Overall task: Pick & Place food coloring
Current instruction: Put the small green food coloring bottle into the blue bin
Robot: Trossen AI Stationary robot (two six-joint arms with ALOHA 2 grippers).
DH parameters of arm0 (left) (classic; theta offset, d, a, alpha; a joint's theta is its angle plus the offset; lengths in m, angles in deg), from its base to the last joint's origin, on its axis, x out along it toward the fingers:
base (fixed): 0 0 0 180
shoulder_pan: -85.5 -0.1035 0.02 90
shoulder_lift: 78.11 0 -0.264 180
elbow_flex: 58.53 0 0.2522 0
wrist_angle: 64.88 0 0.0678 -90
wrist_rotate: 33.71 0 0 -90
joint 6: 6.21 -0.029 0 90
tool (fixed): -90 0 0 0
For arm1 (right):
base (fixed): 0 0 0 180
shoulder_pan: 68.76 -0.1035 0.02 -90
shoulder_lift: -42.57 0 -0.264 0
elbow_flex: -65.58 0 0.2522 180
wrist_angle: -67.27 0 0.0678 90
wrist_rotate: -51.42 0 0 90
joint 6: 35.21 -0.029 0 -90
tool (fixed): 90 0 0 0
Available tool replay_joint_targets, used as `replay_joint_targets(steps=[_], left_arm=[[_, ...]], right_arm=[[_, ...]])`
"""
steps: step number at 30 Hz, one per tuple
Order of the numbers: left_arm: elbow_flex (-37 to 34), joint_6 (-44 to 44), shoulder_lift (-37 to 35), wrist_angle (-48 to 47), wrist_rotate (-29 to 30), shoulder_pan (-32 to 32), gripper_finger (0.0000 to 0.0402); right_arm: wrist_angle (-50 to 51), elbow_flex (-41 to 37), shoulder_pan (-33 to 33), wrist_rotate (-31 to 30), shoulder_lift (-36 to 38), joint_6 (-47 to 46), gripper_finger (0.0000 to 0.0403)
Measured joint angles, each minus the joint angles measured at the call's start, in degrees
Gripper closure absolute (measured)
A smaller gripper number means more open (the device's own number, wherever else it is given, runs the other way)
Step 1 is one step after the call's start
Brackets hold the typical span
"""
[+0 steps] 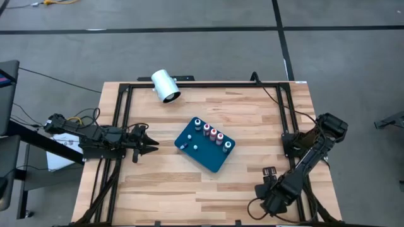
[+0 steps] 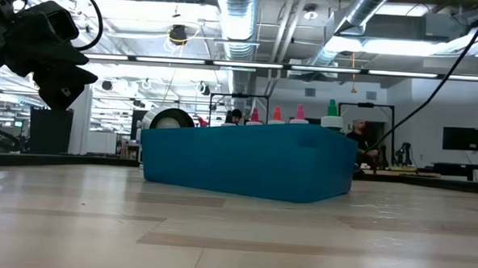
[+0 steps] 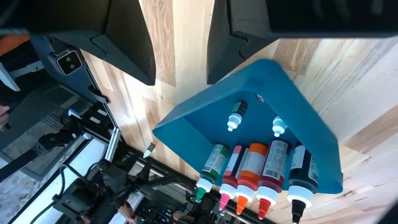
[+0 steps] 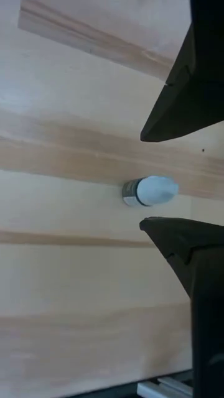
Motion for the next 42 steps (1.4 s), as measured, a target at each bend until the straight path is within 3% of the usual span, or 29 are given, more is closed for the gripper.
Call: replay_joint_targets(steps=[19,42], left_arm=[[0.0,0.3,0.0,-0.1,-1.4,0.0,0.0267],[0.0,0.3,0.0,-0.1,-1.4,0.0,0.0267]], right_arm=[[-5.3,-3.0,-0.9,0.2,0.0,-3.5,0.022],[-6.3,-4.2,-0.8,1.6,0.0,-4.9,0.0329]])
